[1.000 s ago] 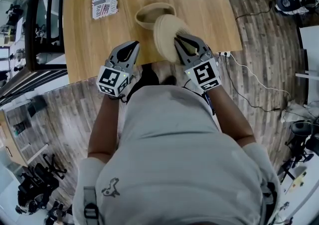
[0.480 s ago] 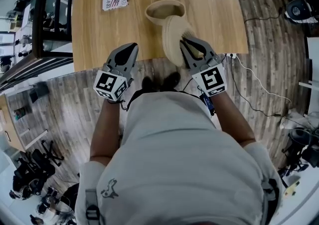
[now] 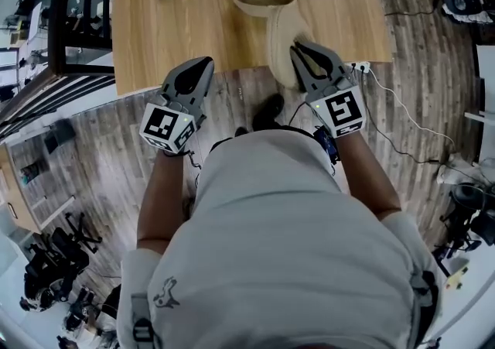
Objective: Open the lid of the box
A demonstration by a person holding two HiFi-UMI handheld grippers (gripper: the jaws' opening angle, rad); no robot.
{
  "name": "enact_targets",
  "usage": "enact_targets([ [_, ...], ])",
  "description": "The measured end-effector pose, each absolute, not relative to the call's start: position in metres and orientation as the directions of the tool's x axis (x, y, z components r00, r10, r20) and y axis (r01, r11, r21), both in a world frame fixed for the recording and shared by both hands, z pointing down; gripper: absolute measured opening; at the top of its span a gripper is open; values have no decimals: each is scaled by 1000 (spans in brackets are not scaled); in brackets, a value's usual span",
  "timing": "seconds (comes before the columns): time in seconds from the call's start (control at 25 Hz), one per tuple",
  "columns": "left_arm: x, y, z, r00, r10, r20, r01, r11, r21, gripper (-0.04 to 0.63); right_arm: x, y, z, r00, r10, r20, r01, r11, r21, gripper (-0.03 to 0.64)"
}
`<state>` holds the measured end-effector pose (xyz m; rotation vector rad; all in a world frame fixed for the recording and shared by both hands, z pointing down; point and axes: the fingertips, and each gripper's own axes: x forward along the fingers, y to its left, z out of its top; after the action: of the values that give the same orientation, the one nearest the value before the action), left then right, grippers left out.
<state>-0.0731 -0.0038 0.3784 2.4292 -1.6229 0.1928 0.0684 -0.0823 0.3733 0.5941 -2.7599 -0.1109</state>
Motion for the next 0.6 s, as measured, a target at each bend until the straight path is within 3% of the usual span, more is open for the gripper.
enact_targets([
  [0.6, -65, 94, 351, 392, -907, 154, -920, -385, 74, 6, 79, 18, 367, -852, -453, 262, -426, 892, 153, 37],
])
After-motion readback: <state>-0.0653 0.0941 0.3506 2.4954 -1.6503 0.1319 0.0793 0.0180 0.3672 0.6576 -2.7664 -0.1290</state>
